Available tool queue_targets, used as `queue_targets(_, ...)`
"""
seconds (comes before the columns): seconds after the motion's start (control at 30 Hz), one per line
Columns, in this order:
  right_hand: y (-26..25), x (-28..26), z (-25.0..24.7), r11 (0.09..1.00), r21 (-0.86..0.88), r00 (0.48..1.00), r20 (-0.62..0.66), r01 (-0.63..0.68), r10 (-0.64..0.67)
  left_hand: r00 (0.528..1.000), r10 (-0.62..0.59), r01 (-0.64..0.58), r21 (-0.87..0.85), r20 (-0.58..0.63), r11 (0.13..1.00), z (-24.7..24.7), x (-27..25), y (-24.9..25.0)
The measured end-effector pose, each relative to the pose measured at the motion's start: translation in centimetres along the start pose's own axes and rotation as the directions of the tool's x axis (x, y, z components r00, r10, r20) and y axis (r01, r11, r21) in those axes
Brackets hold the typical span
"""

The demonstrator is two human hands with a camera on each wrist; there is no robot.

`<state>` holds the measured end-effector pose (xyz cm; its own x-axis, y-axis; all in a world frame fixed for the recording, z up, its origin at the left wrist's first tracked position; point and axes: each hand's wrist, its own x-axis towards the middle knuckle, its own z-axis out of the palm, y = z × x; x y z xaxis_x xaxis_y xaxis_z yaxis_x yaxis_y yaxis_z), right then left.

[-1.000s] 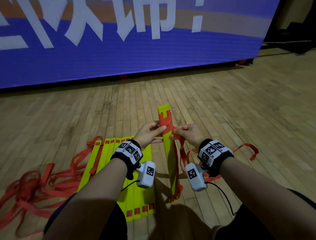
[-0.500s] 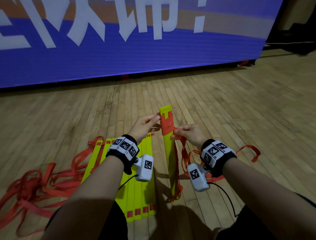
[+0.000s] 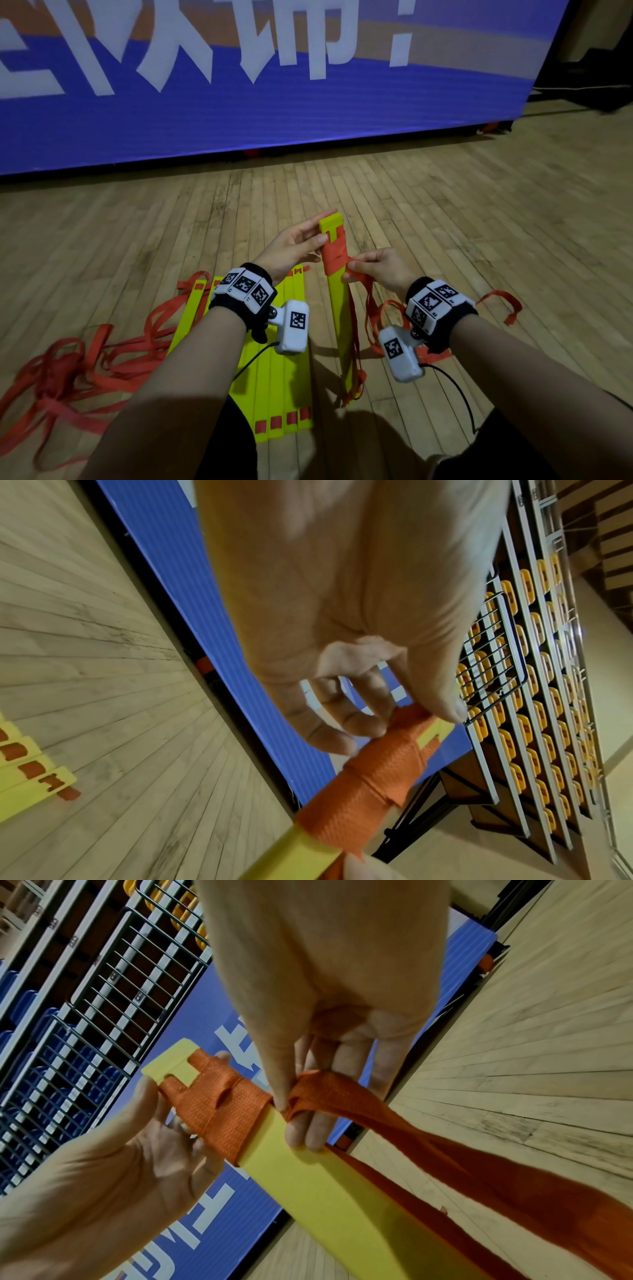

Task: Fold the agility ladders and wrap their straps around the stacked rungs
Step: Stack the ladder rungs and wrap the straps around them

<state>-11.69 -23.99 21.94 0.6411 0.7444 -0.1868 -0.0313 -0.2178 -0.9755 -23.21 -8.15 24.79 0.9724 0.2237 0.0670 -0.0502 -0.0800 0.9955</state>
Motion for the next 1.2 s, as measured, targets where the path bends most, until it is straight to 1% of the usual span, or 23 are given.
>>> queue_targets(0.17, 0.0, 0.0, -0.1, 1.0, -0.003, 1.0, 0.028, -0.003, 0.003, 1.0, -0.024, 0.024, -0.076, 0.005, 0.997, -0.3, 0.1, 0.0)
queue_targets(0.33, -0.1, -0.1, -0.4, 0.999, -0.033, 0.997, 0.071, 0.005, -0.002, 0.998, -0.032, 0.035, -0.074, 0.046, 0.997, 0.0, 0.1, 0.1)
queue_targets(0.4, -0.1, -0.1, -0.6, 1.0, -0.03, 0.996, 0.09, 0.004, -0.001, 0.999, -0.035, 0.037, -0.051, 0.039, 0.998, 0.0, 0.2, 0.1)
queue_targets(0.47, -0.2, -0.1, -0.7, 1.0, -0.011, 0.994, 0.11, -0.022, 0.023, 0.999, -0.045, 0.045, -0.04, 0.001, 0.998, 0.0, 0.3, 0.0)
queue_targets(0.63, -0.7, -0.5, -0.8, 0.99, 0.083, 0.981, 0.171, -0.111, 0.095, 0.985, -0.021, 0.02, -0.007, -0.173, 1.0, -0.1, 0.6, -0.6)
queue_targets(0.77, -0.8, -0.9, -0.8, 0.995, -0.008, 0.977, 0.188, -0.103, 0.102, 0.971, -0.044, 0.024, -0.086, -0.236, 0.996, 0.2, 0.4, -0.6)
queue_targets(0.83, -0.8, -1.0, -0.7, 0.997, -0.061, 0.98, 0.187, -0.056, 0.067, 0.956, -0.066, 0.038, -0.101, -0.286, 0.994, 0.6, 0.3, -0.5)
queue_targets(0.97, -1.0, -1.2, -0.1, 0.966, -0.241, 0.979, 0.201, 0.095, -0.046, 0.925, -0.041, 0.024, -0.051, -0.377, 0.998, 1.4, 0.4, -0.3)
queue_targets(1.03, -0.9, -1.1, 0.1, 0.942, -0.312, 0.977, 0.204, 0.121, -0.058, 0.914, 0.001, -0.003, -0.003, -0.406, 1.0, 1.8, 0.5, -0.5)
queue_targets(1.1, -0.7, -1.2, 0.3, 0.913, -0.387, 0.977, 0.207, 0.129, -0.051, 0.913, 0.04, -0.027, 0.038, -0.406, 0.999, 2.1, 0.5, -0.8)
queue_targets(1.2, -0.4, -1.3, 0.9, 0.887, -0.438, 0.98, 0.187, 0.144, -0.067, 0.918, 0.055, -0.038, 0.049, -0.393, 0.998, 2.4, 0.5, -1.1)
